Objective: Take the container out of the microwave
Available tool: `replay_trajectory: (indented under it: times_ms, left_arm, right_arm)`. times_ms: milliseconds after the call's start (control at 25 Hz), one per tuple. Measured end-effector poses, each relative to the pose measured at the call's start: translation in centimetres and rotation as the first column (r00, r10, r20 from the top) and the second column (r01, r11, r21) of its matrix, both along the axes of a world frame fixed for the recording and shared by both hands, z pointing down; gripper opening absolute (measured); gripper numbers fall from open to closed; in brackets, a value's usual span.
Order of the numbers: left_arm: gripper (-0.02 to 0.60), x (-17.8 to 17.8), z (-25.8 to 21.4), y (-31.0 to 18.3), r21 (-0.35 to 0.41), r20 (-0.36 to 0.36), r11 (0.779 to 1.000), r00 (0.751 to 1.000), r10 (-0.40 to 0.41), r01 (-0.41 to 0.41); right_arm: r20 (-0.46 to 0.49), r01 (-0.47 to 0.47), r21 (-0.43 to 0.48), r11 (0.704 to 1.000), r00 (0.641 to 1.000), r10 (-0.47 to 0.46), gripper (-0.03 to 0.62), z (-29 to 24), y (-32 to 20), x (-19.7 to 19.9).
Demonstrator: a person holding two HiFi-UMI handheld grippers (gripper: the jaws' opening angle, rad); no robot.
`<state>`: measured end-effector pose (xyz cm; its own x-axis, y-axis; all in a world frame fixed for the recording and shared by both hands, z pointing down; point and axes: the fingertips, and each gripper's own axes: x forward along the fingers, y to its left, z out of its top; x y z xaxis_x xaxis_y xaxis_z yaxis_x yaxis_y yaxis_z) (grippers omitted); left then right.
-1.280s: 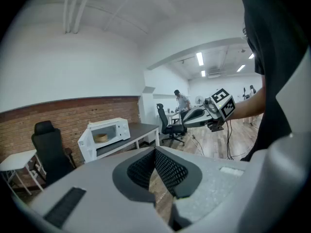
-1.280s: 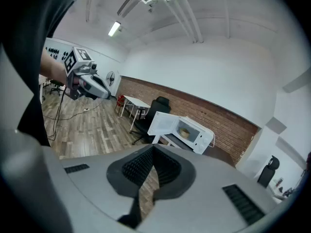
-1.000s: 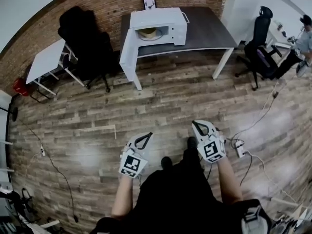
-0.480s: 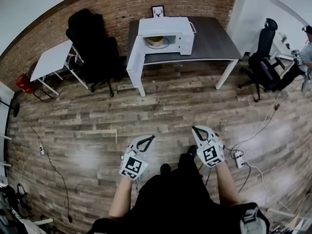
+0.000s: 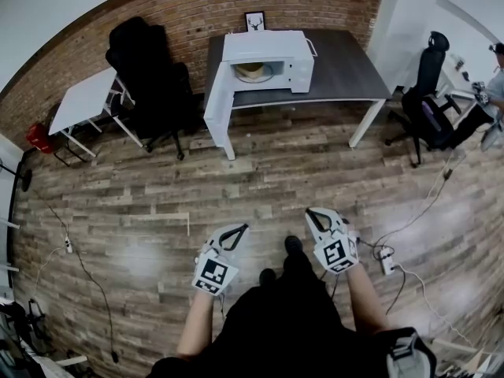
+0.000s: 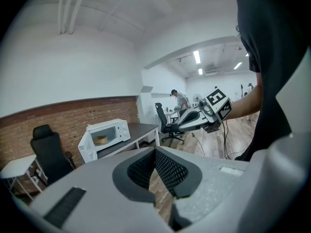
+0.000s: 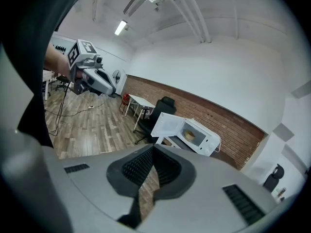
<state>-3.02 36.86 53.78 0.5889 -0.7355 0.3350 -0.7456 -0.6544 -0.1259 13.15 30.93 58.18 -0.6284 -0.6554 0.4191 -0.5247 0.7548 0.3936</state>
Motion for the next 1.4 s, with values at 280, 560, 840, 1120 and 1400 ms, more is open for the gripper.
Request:
replay_trajectory:
  times_ms: [280, 560, 840, 1120, 1400]
  left_arm:
    - [0.002, -0.2, 1.0, -2.1, -0.025, 0.017, 0.999, 0.999, -0.034, 0.035]
    - [0.002, 1.7, 0.8, -7.1, -0.042, 0.024, 0.997, 0.998, -0.064, 0.065]
    - [0.002, 3.2, -0.1, -11.6, -0.001, 0.039, 0.997, 0.996, -0.082, 0.082]
    - [0.002, 3.5, 0.5, -14.1, -0.051, 0.014, 0.987, 0.988, -0.151, 0.152]
    - [0.002, 4.3, 0.3, -16.7, -0.029, 0.023, 0.984, 0.984, -0.177, 0.177]
  right_arm:
    - [-0.009, 0.024, -0.003, 1.0, 1.0, -0.024, 0.0, 1.0, -3.4, -0.1]
    - [-0.033, 0.066, -0.007, 0.998, 0.997, -0.066, 0.0, 2.1, -8.4, 0.8]
    - [-0.021, 0.08, -0.032, 0.996, 0.996, -0.081, 0.0, 2.0, -13.3, 2.0]
    - [-0.021, 0.12, -0.013, 0.993, 0.993, -0.12, 0.0, 1.8, -16.5, 2.5]
    - [-0.013, 0.127, -0.043, 0.991, 0.992, -0.128, 0.0, 2.8, -18.8, 3.7]
